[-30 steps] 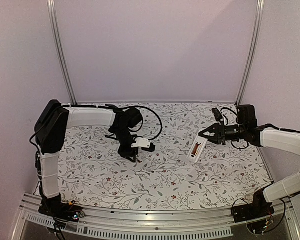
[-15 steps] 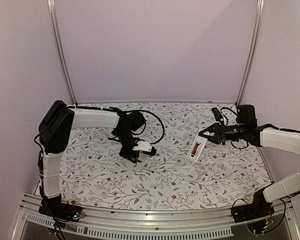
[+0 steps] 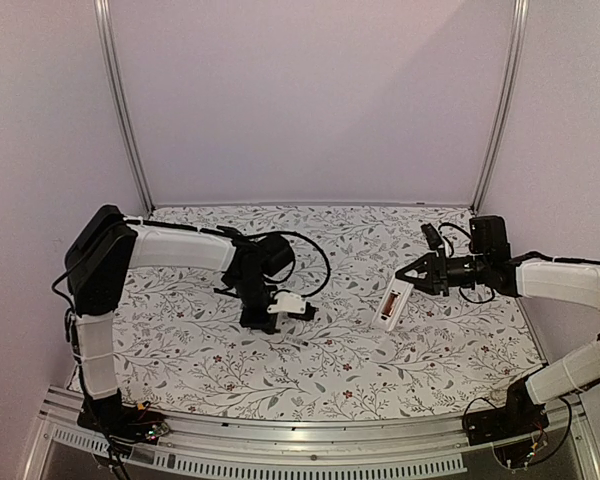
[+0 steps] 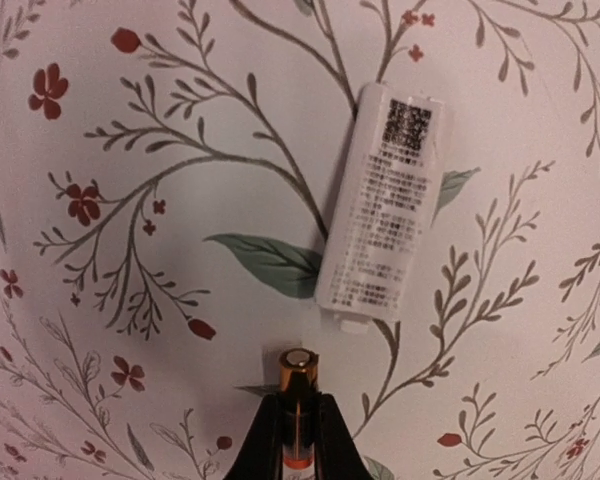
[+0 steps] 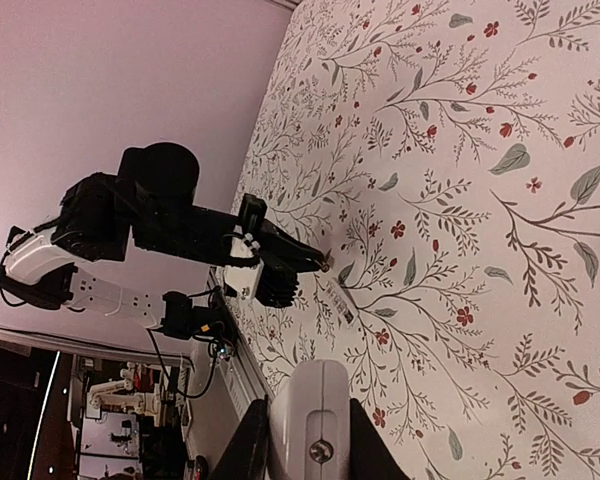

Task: Load the batteries into the remote control
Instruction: Pick up the battery from the center of the board.

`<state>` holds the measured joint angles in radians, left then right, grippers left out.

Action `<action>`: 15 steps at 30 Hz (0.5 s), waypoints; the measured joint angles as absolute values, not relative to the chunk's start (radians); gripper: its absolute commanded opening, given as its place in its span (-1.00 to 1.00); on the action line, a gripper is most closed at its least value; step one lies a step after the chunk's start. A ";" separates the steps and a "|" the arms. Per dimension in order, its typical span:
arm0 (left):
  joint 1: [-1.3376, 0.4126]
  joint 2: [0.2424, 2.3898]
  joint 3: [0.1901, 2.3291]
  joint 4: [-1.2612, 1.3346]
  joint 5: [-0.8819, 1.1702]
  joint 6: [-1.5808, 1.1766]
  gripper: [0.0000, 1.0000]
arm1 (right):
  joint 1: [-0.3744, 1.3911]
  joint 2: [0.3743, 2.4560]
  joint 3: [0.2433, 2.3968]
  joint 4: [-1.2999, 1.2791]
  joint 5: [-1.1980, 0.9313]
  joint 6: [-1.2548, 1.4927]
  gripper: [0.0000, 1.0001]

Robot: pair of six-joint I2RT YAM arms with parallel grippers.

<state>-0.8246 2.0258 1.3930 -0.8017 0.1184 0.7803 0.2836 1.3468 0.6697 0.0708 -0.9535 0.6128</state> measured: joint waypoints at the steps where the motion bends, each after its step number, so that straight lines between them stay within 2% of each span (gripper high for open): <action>1: -0.828 2.001 1.374 -0.801 0.117 0.746 -1.00 | 0.289 1.349 0.667 0.075 -0.950 0.616 -1.00; 7: -0.857 1.842 1.396 -0.798 0.086 0.471 -1.00 | 0.366 1.378 0.666 0.128 -0.912 0.664 -1.00; 15: -0.965 1.755 1.594 -0.856 0.049 -0.037 -1.00 | 0.448 1.431 0.658 0.265 -0.862 0.780 -1.00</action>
<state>-0.9646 1.7550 1.5940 -0.8558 0.0486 -0.0368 0.4480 1.4311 0.6582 0.2653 -0.8619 0.7795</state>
